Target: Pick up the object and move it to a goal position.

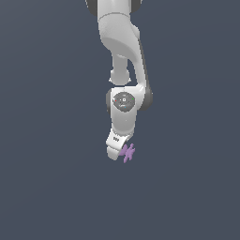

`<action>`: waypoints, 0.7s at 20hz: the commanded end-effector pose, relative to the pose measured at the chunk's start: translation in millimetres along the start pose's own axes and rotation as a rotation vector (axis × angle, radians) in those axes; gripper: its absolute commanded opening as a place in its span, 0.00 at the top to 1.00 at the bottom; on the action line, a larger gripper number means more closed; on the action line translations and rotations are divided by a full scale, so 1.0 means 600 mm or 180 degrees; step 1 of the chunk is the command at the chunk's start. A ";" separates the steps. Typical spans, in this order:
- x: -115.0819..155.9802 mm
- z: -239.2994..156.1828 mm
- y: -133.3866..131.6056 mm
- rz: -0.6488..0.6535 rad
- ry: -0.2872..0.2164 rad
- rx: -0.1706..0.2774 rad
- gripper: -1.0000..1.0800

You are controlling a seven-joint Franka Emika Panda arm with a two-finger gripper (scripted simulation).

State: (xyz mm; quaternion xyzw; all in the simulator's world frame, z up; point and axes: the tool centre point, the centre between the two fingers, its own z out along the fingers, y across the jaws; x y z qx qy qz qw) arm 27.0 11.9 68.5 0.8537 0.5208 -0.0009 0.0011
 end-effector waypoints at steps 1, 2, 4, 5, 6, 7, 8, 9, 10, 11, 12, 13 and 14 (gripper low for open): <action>0.003 0.003 -0.001 -0.0079 0.0006 0.0001 0.04; 0.004 0.004 -0.001 -0.0097 0.0007 0.0002 0.04; 0.004 0.005 -0.001 -0.0118 0.0008 0.0002 0.04; 0.005 0.005 -0.001 -0.0120 0.0009 0.0003 0.04; 0.004 0.004 -0.001 -0.0104 0.0007 0.0003 0.04; 0.004 0.005 -0.001 -0.0104 0.0007 0.0003 0.04; 0.004 0.007 -0.001 -0.0104 0.0007 0.0003 0.04; 0.004 0.010 -0.001 -0.0106 0.0007 0.0003 0.04; 0.004 0.015 -0.001 -0.0106 0.0007 0.0003 0.04; 0.004 0.020 -0.002 -0.0107 0.0007 0.0003 0.04; 0.004 0.027 -0.002 -0.0109 0.0007 0.0003 0.04; 0.004 0.035 -0.002 -0.0111 0.0007 0.0003 0.04; 0.004 0.045 -0.003 -0.0113 0.0007 0.0003 0.04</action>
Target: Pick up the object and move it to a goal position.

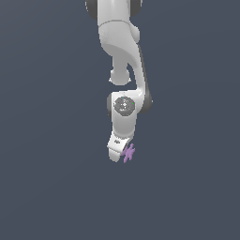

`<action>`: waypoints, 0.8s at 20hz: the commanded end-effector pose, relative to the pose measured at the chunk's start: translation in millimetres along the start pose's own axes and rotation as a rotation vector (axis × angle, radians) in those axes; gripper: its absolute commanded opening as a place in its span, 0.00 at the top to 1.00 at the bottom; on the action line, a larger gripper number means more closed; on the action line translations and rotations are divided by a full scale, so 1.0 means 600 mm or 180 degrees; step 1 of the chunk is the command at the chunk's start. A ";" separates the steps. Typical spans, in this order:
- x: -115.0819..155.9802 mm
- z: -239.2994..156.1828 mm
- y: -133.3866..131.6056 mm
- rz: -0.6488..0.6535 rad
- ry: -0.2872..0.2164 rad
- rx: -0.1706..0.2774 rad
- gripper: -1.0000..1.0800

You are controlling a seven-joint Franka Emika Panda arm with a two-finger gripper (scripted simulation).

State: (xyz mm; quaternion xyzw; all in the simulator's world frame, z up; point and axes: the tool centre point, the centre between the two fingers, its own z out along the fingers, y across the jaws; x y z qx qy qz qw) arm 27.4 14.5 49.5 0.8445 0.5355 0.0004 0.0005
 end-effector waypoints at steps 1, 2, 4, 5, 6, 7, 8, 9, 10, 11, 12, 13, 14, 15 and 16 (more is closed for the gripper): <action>0.000 0.023 -0.002 -0.0005 -0.0002 0.0004 0.04; 0.000 0.032 -0.002 -0.0008 -0.0002 0.0004 0.04; -0.001 0.045 -0.002 -0.0009 -0.0001 0.0004 0.04; 0.000 0.050 -0.002 -0.0011 -0.0001 0.0004 0.04; 0.000 0.054 -0.002 -0.0011 -0.0001 0.0004 0.04; 0.000 0.056 -0.001 -0.0011 -0.0001 0.0004 0.04; 0.000 0.057 0.000 -0.0011 -0.0001 0.0004 0.04; 0.000 0.057 0.000 -0.0011 -0.0001 0.0004 0.04; 0.000 0.057 0.000 -0.0011 -0.0001 0.0004 1.00; 0.000 0.057 0.000 -0.0011 -0.0001 0.0004 1.00; 0.000 0.057 0.000 -0.0011 -0.0001 0.0004 1.00; 0.000 0.057 0.000 -0.0011 -0.0001 0.0004 1.00; 0.000 0.057 0.000 -0.0011 -0.0001 0.0004 1.00; 0.000 0.057 0.000 -0.0011 -0.0001 0.0004 1.00; 0.000 0.057 0.000 -0.0011 -0.0001 0.0004 1.00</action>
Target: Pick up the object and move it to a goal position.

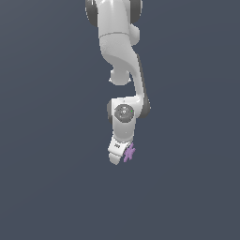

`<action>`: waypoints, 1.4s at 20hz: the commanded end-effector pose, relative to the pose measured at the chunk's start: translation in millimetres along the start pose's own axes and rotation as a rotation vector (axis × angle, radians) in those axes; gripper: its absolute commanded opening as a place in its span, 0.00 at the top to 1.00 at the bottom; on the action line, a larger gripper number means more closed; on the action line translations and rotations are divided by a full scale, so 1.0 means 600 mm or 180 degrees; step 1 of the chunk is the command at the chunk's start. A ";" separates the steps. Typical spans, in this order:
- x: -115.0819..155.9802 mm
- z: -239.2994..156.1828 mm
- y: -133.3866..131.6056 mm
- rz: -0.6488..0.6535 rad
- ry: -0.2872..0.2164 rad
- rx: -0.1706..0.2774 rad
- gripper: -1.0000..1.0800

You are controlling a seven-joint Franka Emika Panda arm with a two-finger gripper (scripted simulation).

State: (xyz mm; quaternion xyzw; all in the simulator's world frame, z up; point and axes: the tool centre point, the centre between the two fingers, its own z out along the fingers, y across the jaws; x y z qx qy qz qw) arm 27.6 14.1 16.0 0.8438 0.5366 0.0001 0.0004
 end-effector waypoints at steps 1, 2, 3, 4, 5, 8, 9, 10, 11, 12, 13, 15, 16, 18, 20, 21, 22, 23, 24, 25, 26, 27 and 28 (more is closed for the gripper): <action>0.001 0.001 -0.001 -0.0002 0.0000 0.0003 1.00; 0.001 0.001 -0.001 -0.0002 0.0000 0.0003 1.00; 0.001 0.001 -0.001 -0.0002 0.0000 0.0003 1.00; 0.000 0.000 0.000 -0.0001 0.0001 0.0000 1.00; 0.000 -0.001 0.000 -0.0001 0.0001 0.0000 1.00; -0.004 -0.007 0.001 -0.0001 0.0001 0.0000 1.00; -0.006 -0.011 0.001 -0.0001 0.0001 0.0000 1.00; -0.009 -0.016 0.002 -0.0001 0.0001 0.0000 1.00; -0.013 -0.022 0.002 -0.0001 0.0001 0.0000 1.00; -0.017 -0.029 0.003 -0.0001 0.0001 0.0000 1.00; -0.021 -0.036 0.004 -0.0002 -0.0001 0.0000 1.00; -0.031 -0.054 0.006 -0.0002 -0.0001 0.0000 1.00; -0.038 -0.065 0.008 -0.0002 -0.0001 0.0000 1.00; -0.052 -0.090 0.011 -0.0004 -0.0002 0.0000 1.00; -0.068 -0.119 0.015 -0.0004 -0.0002 0.0000 1.00; -0.078 -0.135 0.017 -0.0004 -0.0002 0.0000 1.00; -0.087 -0.152 0.019 -0.0004 -0.0002 0.0000 1.00; -0.097 -0.169 0.021 -0.0005 -0.0002 0.0001 1.00; -0.107 -0.188 0.023 -0.0005 -0.0002 0.0001 1.00; -0.118 -0.206 0.026 -0.0005 -0.0002 0.0001 1.00; -0.128 -0.224 0.028 -0.0006 0.0000 0.0002 1.00; -0.138 -0.243 0.031 -0.0006 0.0000 0.0002 1.00; -0.148 -0.261 0.033 -0.0007 0.0001 0.0002 1.00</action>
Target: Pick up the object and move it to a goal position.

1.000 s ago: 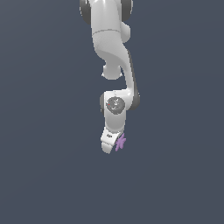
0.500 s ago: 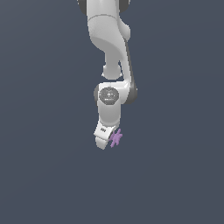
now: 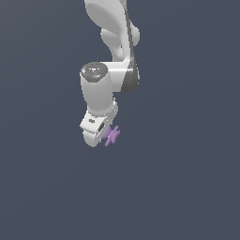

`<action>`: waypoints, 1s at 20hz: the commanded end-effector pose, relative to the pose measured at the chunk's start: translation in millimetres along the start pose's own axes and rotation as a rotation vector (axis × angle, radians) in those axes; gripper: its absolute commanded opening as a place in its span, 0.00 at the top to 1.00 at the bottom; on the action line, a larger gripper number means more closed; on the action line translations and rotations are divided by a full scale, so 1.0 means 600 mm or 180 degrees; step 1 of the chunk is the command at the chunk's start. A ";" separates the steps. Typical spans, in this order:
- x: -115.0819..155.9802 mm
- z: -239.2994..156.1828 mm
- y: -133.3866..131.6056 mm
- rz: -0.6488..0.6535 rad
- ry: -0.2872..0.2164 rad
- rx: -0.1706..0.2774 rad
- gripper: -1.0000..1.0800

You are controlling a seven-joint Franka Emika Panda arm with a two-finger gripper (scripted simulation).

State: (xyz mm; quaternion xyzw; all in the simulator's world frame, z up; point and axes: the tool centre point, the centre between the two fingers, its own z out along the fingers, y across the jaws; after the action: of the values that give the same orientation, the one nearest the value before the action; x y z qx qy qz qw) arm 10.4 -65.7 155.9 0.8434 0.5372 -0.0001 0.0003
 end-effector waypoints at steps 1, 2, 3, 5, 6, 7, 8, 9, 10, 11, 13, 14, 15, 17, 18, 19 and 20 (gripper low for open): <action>-0.026 -0.047 0.005 -0.0002 0.0002 0.0001 1.00; -0.036 -0.065 0.008 -0.0002 0.0003 0.0002 1.00; -0.046 -0.083 0.011 -0.0003 0.0005 0.0002 1.00; -0.066 -0.119 0.016 -0.0003 0.0006 0.0002 1.00; -0.076 -0.137 0.019 -0.0003 0.0006 0.0002 1.00; -0.086 -0.154 0.021 -0.0003 0.0006 0.0002 1.00; -0.095 -0.171 0.024 -0.0003 0.0008 0.0002 1.00; -0.104 -0.187 0.027 -0.0003 0.0008 0.0002 1.00; -0.112 -0.202 0.029 -0.0003 0.0008 0.0002 1.00; -0.120 -0.216 0.032 -0.0003 0.0008 0.0002 1.00; -0.134 -0.240 0.037 -0.0002 0.0007 0.0002 1.00; -0.140 -0.251 0.039 -0.0002 0.0007 0.0002 1.00; -0.145 -0.261 0.041 -0.0002 0.0007 0.0002 1.00; -0.155 -0.278 0.044 0.0000 0.0006 0.0002 1.00; -0.158 -0.285 0.046 0.0000 0.0006 0.0002 1.00; -0.162 -0.291 0.047 0.0001 0.0004 0.0002 1.00; -0.165 -0.296 0.049 0.0001 0.0004 0.0002 1.00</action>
State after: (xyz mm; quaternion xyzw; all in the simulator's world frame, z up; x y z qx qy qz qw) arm -4.6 -164.3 327.8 0.8437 0.5368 0.0007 0.0003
